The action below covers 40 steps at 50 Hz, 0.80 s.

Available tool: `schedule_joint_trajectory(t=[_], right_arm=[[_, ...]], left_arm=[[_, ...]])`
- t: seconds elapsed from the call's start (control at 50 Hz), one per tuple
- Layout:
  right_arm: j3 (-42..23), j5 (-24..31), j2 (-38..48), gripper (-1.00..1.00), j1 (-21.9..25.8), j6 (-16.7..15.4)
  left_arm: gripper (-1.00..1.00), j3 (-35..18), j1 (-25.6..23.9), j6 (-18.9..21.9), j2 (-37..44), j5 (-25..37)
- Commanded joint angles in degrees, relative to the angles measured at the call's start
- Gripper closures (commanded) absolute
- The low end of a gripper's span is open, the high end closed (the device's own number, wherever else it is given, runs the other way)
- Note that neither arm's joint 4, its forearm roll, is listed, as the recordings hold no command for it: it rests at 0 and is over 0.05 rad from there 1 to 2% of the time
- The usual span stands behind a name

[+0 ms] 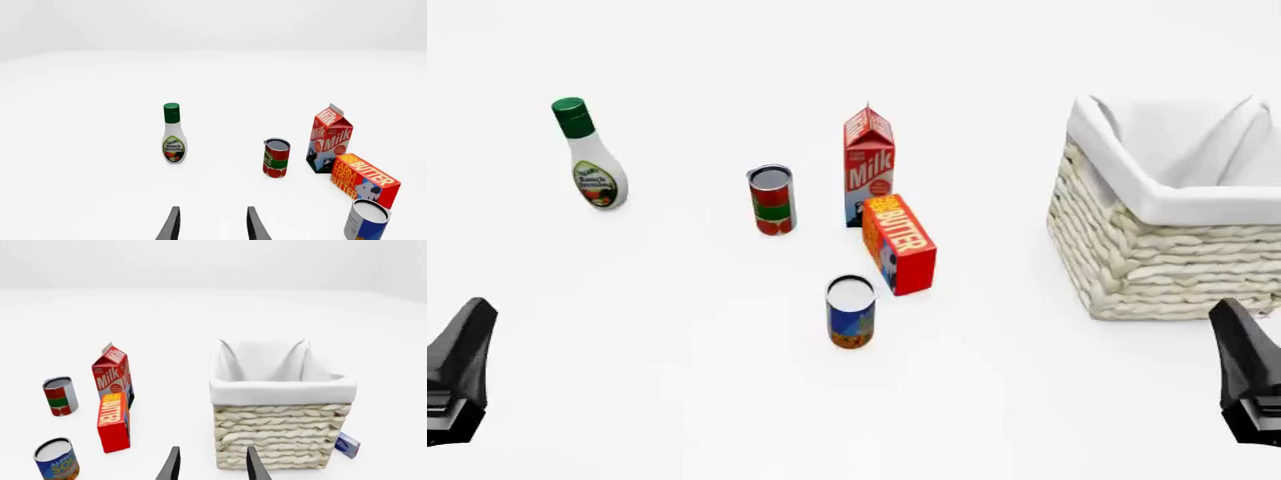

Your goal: Pick the alphabet soup and place it in the basket.

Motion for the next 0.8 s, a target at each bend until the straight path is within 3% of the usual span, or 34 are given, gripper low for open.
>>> schedule_joint_trajectory(t=[0.02,0.28,0.8], right_arm=[[-0.3,-0.5,0.5,-1.0,0.3,0.2],[-0.6,0.0,0.4,-1.0,0.8,0.4],[-12.3,6.9,-0.1,-1.0,6.8,1.0]], left_arm=[[-1.0,0.0,0.0,0.0,0.0,0.0],[-1.0,0.0,0.0,0.0,0.0,0.0],[-1.0,0.0,0.0,0.0,0.0,0.0]])
